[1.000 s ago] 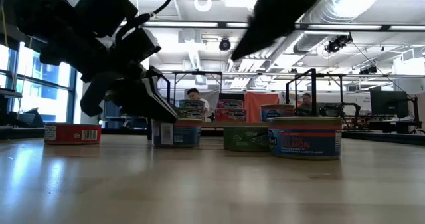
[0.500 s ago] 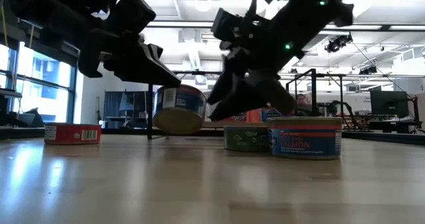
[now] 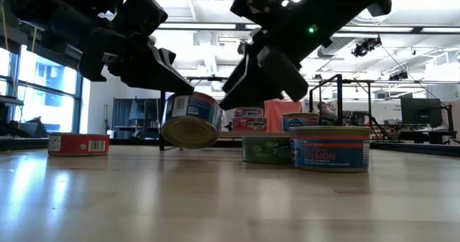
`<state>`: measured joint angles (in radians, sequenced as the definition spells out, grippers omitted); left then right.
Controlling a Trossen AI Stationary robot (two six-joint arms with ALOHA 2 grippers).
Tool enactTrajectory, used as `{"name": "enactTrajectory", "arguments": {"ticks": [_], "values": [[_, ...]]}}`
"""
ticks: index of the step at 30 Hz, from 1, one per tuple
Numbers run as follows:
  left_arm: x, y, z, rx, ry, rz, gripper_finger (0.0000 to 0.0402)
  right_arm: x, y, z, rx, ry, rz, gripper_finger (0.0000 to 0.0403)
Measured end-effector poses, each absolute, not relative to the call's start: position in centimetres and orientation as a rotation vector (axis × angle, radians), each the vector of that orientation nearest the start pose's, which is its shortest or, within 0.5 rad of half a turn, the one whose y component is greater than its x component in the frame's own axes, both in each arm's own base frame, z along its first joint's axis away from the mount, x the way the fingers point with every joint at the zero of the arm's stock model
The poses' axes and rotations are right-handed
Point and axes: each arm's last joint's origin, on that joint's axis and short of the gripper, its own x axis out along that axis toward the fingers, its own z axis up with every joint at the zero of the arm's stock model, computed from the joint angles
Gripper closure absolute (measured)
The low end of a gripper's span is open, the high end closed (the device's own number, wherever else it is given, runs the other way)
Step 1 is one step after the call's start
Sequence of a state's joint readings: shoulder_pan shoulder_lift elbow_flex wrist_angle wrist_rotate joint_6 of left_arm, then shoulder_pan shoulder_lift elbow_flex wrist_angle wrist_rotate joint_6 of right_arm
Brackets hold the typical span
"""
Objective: Stack canned seafood by type on shelf
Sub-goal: Stack the blue-pink tuna can on top of the blue tuna can on the shelf
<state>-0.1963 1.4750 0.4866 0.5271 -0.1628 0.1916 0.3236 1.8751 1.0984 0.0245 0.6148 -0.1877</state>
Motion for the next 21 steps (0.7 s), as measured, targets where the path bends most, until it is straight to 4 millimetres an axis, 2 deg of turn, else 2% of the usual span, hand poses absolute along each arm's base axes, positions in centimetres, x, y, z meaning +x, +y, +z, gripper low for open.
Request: {"name": "enactTrajectory", "arguments": {"ticks": [5,14,18,21], "values": [[26.2,-4.7,15.2,0.239,0.451,-0.067,0.0401,37.4,9.7,15.8,-0.605,0.731,-0.056,0.0096],[26.2,-4.7,15.2,0.258,0.447,-0.065,0.0401,39.3,8.8,12.4,-0.696,0.682,-0.177,0.0093],[26.2,-4.7,15.3,0.267,0.446,-0.059,0.0401,39.6,8.9,12.4,-0.672,0.642,-0.198,0.0111],[26.2,-4.9,15.3,0.279,0.446,-0.033,0.0401,39.6,8.9,12.5,-0.607,0.626,-0.225,0.0151]]}}
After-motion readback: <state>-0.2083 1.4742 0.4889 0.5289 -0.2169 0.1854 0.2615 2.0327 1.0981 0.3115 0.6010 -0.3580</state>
